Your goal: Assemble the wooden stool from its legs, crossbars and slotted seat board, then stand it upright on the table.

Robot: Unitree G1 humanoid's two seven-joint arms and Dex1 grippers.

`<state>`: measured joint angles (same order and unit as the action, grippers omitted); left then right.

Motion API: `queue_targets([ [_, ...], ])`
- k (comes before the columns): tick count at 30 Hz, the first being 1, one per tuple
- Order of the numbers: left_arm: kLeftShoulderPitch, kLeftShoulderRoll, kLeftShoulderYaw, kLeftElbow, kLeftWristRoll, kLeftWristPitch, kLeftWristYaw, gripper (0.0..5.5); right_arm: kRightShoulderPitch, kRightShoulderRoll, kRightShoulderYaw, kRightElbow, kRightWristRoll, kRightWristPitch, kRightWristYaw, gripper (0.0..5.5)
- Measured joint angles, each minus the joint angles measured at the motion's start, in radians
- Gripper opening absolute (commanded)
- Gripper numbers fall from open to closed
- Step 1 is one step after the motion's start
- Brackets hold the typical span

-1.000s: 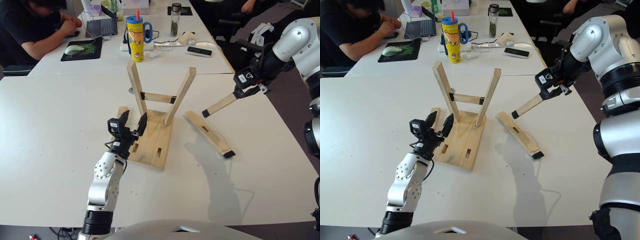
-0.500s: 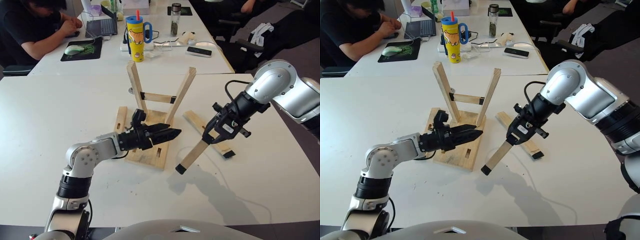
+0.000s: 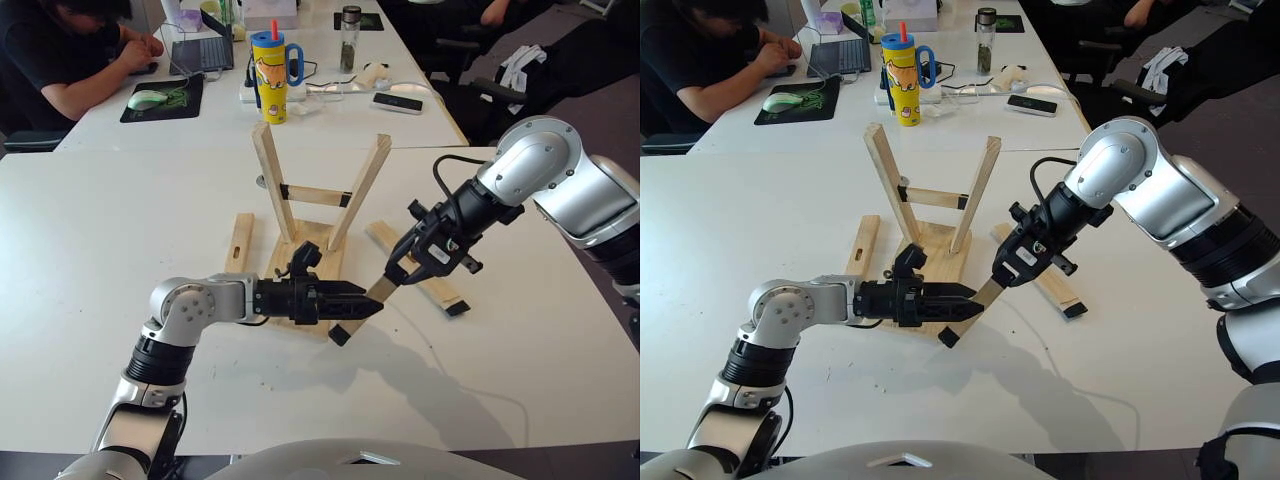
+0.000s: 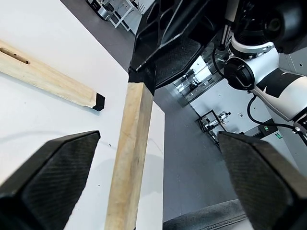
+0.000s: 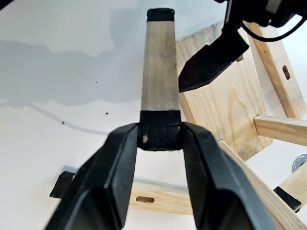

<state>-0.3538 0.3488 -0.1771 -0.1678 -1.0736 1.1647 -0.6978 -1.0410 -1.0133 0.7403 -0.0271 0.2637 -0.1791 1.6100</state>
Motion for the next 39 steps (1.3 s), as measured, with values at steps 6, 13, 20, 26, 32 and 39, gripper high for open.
queue_targets([
  [6,0.0,0.01,-0.012,-0.001,0.021,0.015,-0.033,2.81,0.0,0.019,-0.021,-0.001,0.001,0.034,0.0,1.35],
  [13,0.0,0.014,-0.008,-0.003,0.027,0.029,-0.048,1.71,0.0,0.019,-0.027,-0.014,0.027,0.069,0.0,1.35],
  [20,0.002,0.016,0.002,-0.003,0.027,0.042,-0.054,0.6,0.0,0.017,-0.027,-0.024,0.038,0.077,0.0,1.35],
  [26,0.006,0.016,0.003,-0.004,0.026,0.041,-0.078,0.51,-0.013,-0.002,-0.017,-0.034,0.063,0.118,0.0,1.71],
  [32,0.047,0.012,0.015,-0.02,0.043,-0.002,-0.08,0.4,-0.009,-0.025,-0.043,0.013,0.078,0.222,0.0,2.39],
  [39,0.136,-0.003,0.113,-0.113,0.064,-0.122,-0.024,0.4,0.096,-0.076,-0.263,0.22,0.287,0.617,-0.018,2.39],
])
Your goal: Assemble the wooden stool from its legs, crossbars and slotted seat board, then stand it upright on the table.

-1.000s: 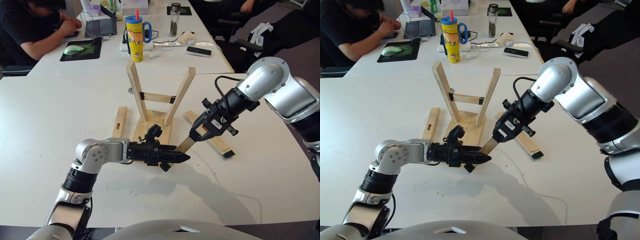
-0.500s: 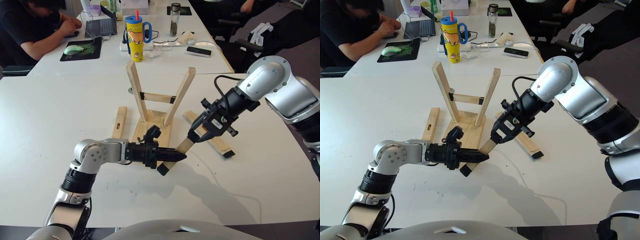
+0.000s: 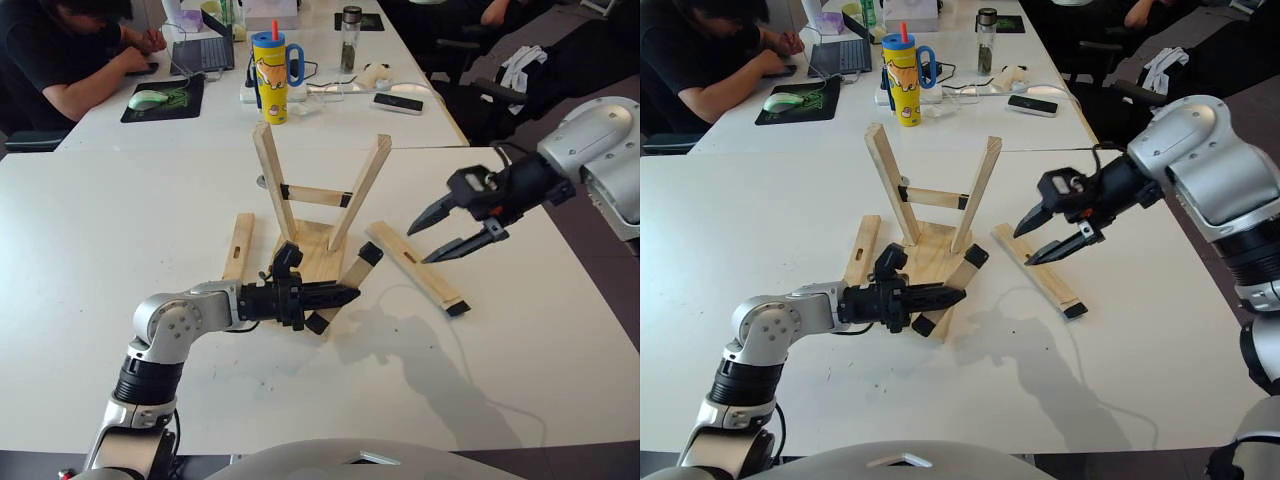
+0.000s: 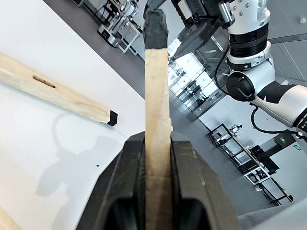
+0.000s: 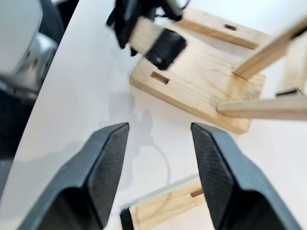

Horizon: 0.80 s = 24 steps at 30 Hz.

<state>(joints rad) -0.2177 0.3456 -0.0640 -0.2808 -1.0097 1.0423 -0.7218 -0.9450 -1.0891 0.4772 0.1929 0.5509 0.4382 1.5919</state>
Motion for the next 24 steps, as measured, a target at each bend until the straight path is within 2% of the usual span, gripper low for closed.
queue_targets([
  [3,0.04,-0.034,0.046,-0.056,-0.003,-0.061,0.044,0.4,0.12,0.064,-0.199,0.101,0.178,0.224,-0.146,2.39],
  [6,0.07,-0.097,0.085,-0.087,-0.015,-0.117,0.101,0.4,0.298,0.212,-0.424,0.091,0.396,0.387,-0.401,2.39],
  [10,0.103,-0.168,0.126,-0.115,-0.062,-0.167,0.172,0.4,0.498,0.434,-0.569,0.071,0.681,0.661,-0.69,2.39],
  [12,0.104,-0.186,0.127,-0.116,-0.089,-0.171,0.191,0.4,0.547,0.536,-0.629,0.032,0.828,0.727,-0.821,2.39],
  [13,0.104,-0.195,0.134,-0.115,-0.112,-0.17,0.206,0.4,0.557,0.584,-0.67,-0.008,0.93,0.755,-0.911,2.59],
  [16,0.104,-0.187,0.123,-0.097,-0.13,-0.152,0.206,0.4,0.558,0.608,-0.682,-0.073,0.982,0.781,-0.989,2.86],
  [24,0.104,-0.156,0.062,-0.047,-0.128,-0.108,0.165,0.4,0.52,0.615,-0.66,-0.175,1.032,0.833,-1.042,2.86],
])
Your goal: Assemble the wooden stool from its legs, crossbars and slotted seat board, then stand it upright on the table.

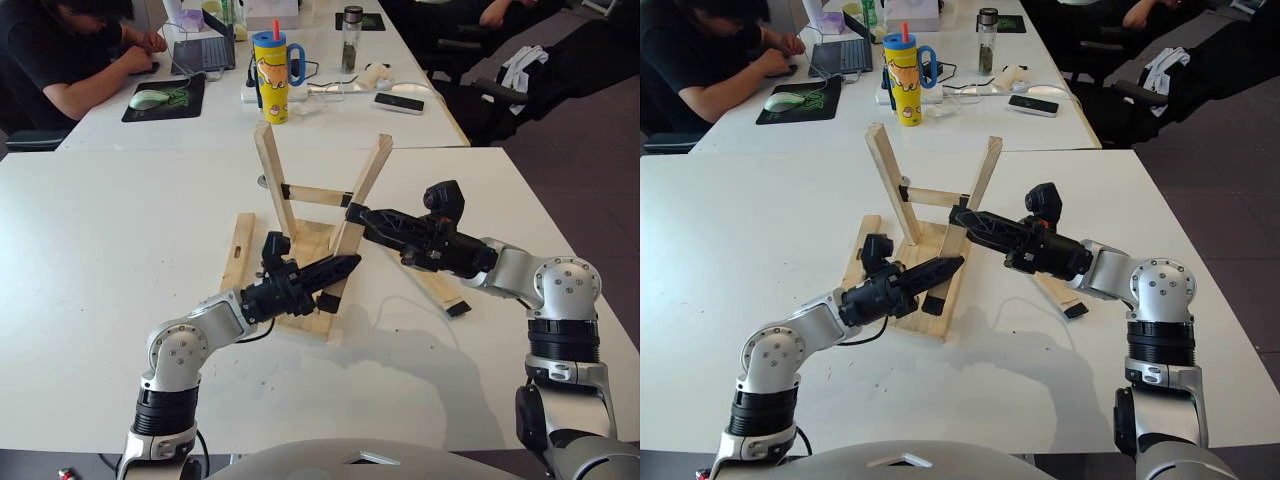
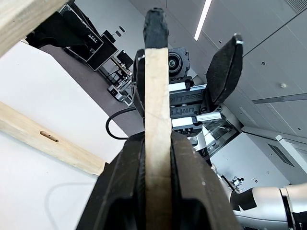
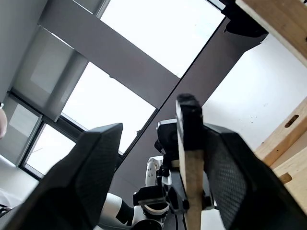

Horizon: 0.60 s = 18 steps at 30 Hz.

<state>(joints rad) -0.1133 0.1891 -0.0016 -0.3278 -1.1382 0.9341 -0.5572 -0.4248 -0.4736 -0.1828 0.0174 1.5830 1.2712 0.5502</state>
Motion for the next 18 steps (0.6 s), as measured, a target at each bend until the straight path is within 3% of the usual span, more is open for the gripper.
queue_targets([
  [3,-0.001,0.015,-0.003,0.004,0.001,0.003,-0.009,0.4,0.0,0.001,0.005,-0.005,-0.016,-0.001,-0.003,2.86],
  [18,-0.004,0.018,-0.021,0.008,0.003,0.012,-0.015,0.4,0.001,0.004,0.035,-0.024,-0.112,-0.009,0.02,0.61],
])
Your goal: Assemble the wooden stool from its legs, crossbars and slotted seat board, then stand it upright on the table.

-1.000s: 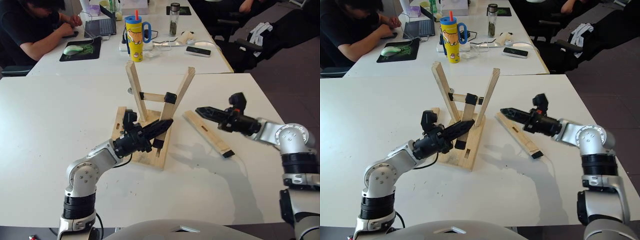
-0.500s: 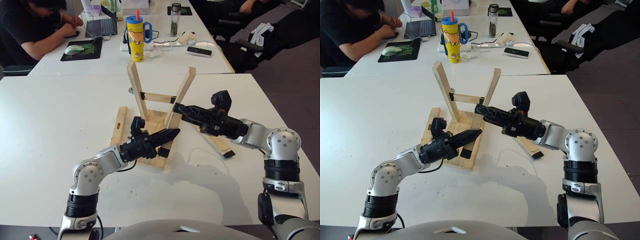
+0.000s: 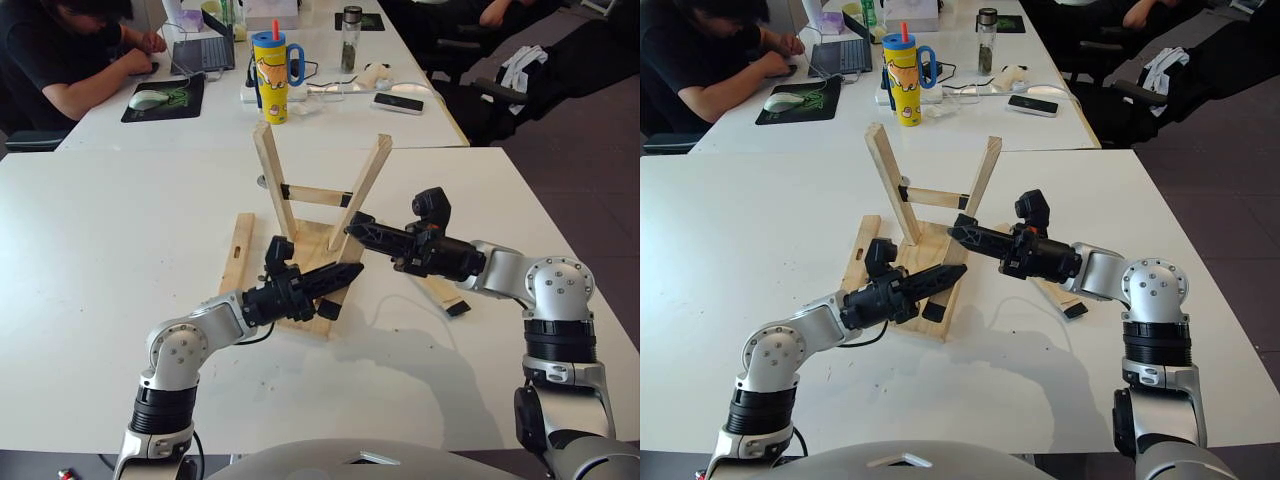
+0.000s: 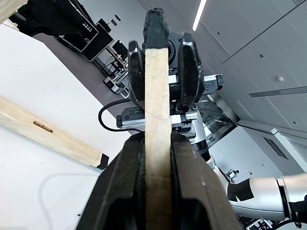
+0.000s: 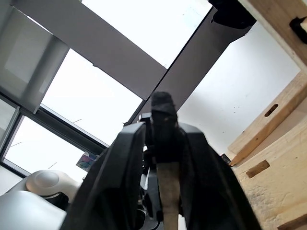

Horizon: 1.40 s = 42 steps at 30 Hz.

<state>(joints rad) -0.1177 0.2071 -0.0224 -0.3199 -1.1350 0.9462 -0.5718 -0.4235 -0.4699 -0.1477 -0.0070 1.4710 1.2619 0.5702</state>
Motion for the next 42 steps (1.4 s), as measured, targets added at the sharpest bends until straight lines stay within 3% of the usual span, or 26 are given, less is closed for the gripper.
queue_targets([
  [5,0.0,0.004,-0.018,-0.001,0.037,-0.039,-0.023,0.4,0.0,0.0,-0.001,-0.001,-0.019,-0.009,0.025,0.54],
  [10,0.0,-0.009,-0.032,0.031,0.116,-0.113,-0.026,1.46,0.022,-0.001,0.005,-0.016,-0.103,-0.05,0.033,0.44],
  [19,0.006,-0.012,0.174,0.061,0.009,-0.116,0.086,2.73,0.126,-0.055,-0.005,-0.026,-0.299,-0.143,0.094,0.44],
  [24,0.084,0.002,0.216,0.049,0.044,-0.173,0.099,2.73,0.115,-0.214,-0.134,0.078,-0.466,-0.309,0.134,0.44],
  [35,0.105,-0.046,0.119,0.027,0.158,-0.237,0.116,2.73,0.09,-0.082,-0.083,0.175,-0.8,-0.759,0.134,0.44],
  [42,0.105,-0.046,0.118,0.026,0.166,-0.24,0.116,2.73,0.089,-0.072,-0.072,0.255,-0.875,-0.818,0.182,0.44],
])
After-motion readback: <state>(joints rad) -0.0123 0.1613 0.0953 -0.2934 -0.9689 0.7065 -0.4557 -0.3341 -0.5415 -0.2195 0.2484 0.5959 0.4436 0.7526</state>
